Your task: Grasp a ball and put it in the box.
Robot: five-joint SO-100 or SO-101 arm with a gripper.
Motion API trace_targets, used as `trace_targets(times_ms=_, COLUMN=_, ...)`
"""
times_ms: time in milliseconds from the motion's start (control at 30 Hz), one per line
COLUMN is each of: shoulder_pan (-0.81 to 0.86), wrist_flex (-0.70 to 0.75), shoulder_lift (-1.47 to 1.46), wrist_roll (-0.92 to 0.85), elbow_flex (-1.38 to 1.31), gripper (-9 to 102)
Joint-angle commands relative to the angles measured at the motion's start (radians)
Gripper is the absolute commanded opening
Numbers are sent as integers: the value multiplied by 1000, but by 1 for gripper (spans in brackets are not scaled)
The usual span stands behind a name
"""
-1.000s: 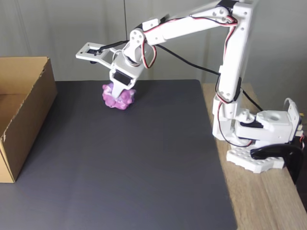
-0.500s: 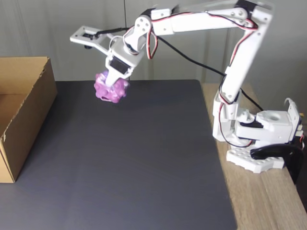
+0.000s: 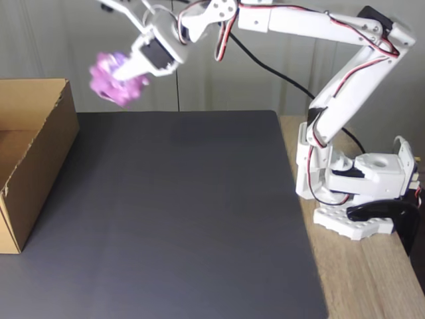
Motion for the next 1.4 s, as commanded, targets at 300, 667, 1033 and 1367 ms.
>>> trace_targets(times_ms=300, shoulder_pan=-153, wrist_flex=-140, shoulder_lift=-230, wrist_roll=6, elbow_flex=-456, gripper=4)
trace_targets(times_ms=667, shoulder_pan=-195, wrist_flex=-210, shoulder_lift=-594, wrist_roll=31, elbow_flex=-818, gripper=6)
trace_targets(times_ms=1033, shoulder_pan=-192, wrist_flex=-290, shoulder_lift=-876, wrist_roll=37, elbow_flex=-1028, gripper=9)
trace_targets(times_ms=1367, shoulder_pan=-161, wrist_flex=-296, shoulder_lift=-1078, wrist_roll=43, elbow_flex=-1210, gripper=23)
